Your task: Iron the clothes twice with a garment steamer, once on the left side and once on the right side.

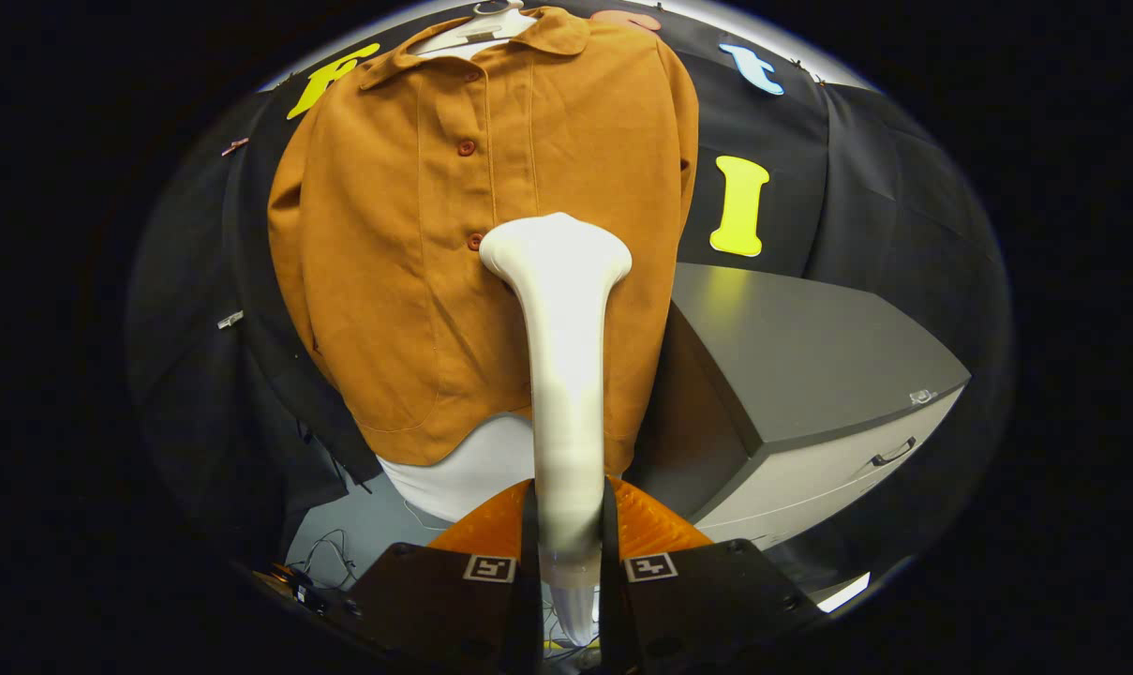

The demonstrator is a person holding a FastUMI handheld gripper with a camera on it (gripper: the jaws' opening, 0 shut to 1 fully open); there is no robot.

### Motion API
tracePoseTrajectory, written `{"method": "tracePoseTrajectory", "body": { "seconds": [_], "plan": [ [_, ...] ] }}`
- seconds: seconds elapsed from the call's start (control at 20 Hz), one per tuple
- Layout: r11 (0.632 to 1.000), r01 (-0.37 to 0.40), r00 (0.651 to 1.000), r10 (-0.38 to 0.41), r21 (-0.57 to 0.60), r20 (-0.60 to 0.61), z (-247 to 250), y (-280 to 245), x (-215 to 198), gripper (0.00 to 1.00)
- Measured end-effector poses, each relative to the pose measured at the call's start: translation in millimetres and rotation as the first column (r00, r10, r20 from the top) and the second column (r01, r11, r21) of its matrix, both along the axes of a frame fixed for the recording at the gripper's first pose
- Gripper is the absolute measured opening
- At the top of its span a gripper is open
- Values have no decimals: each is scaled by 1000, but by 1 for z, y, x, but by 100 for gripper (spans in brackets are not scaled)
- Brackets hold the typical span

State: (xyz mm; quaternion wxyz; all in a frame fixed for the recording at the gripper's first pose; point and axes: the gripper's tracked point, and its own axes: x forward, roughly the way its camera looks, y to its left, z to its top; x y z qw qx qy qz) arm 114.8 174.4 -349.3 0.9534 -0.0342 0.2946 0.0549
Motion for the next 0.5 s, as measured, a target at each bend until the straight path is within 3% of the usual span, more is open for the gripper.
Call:
{"method": "tracePoseTrajectory", "body": {
  "seconds": [0.5],
  "plan": [
    [999, 7, 979, -15, 40, 205, 97, 1, -28, 27]
  ]
}}
